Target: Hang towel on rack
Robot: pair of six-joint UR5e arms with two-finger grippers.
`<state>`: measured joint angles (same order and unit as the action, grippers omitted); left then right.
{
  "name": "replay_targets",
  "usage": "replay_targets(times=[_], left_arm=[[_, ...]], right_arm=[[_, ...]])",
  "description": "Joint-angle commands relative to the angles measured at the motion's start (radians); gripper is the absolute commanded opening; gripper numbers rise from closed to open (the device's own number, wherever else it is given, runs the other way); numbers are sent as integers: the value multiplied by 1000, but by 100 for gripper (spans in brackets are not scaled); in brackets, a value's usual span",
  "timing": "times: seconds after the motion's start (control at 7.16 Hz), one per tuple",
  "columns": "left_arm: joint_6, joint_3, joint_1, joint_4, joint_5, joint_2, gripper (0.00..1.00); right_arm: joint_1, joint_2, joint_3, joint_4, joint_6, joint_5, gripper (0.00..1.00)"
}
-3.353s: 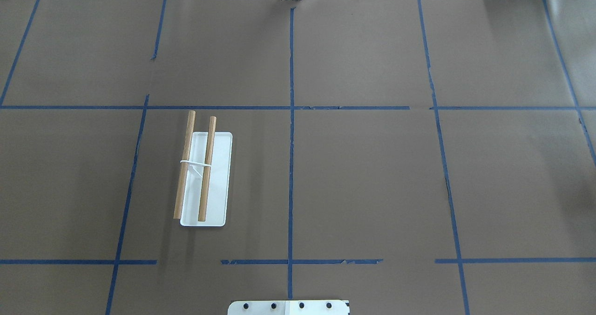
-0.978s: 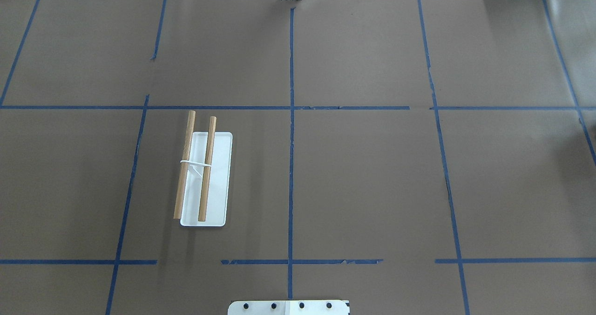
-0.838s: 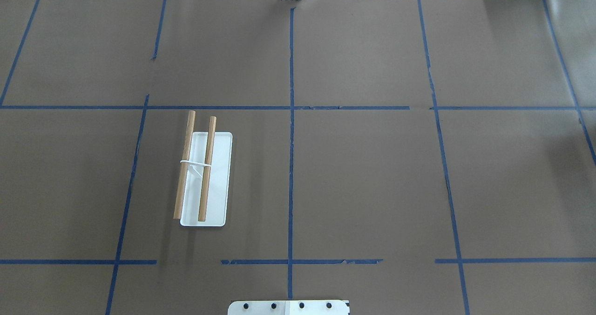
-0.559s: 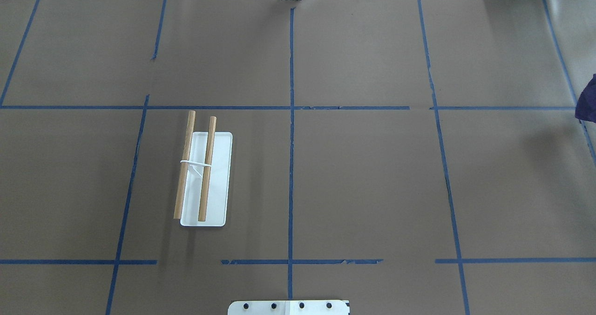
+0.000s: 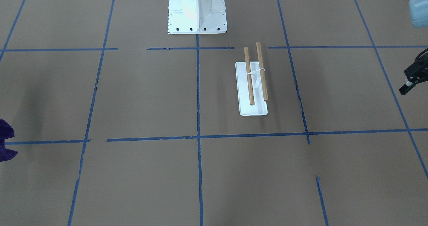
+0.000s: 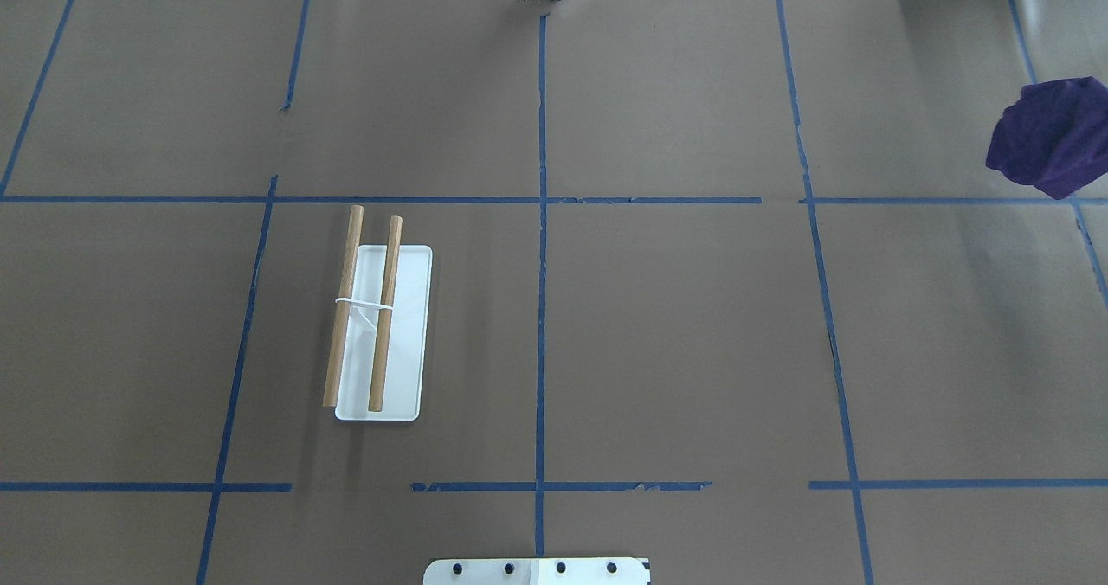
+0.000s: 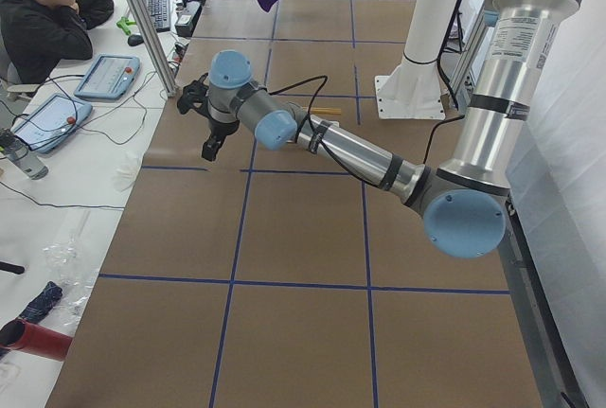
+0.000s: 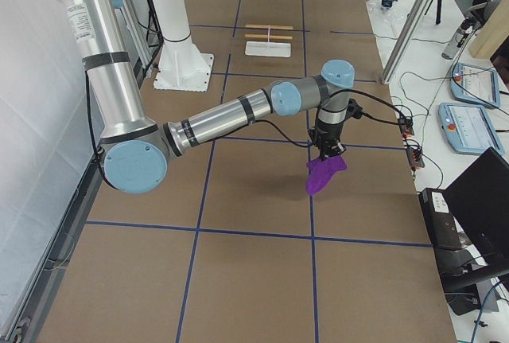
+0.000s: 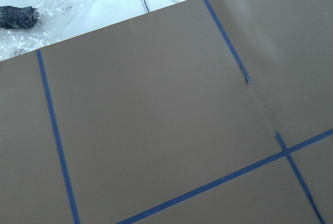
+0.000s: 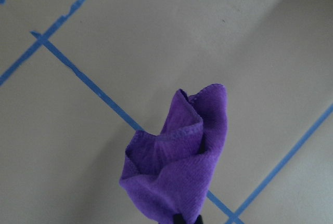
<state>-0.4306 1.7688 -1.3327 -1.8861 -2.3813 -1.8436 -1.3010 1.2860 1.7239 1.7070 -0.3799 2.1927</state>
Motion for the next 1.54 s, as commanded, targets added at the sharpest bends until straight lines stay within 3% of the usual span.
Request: replay_targets(times=[0.0,0.14,0.42,0.7,0.84,0.98,1.12,1.4], left_arm=[[-329,7,155,-4,1,-144,100],[-444,8,212,-4,1,-188,100],[-639,17,318,-5,2,-248,100],[-889,-3,421,-17,32,-317,100],[-993,-2,461,-57,92,-325,100],[-1089,-6,489,-92,99,-338,100],[-1172,-15,518,-94,135,-371,100],[-1289,-70,591,-96,242,-413,100]], right_arm=[[124,-71,17,-19,143,-1,0],[184,-91,35,-73,262,-2,0],[293,-146,40,-224,323,-2,0],[370,-198,68,-231,407,-5,0],[405,-209,107,-233,452,-13,0],[448,-215,135,-303,514,-27,0],[512,-215,135,-394,603,-74,0],[661,-223,181,-464,653,-282,0]])
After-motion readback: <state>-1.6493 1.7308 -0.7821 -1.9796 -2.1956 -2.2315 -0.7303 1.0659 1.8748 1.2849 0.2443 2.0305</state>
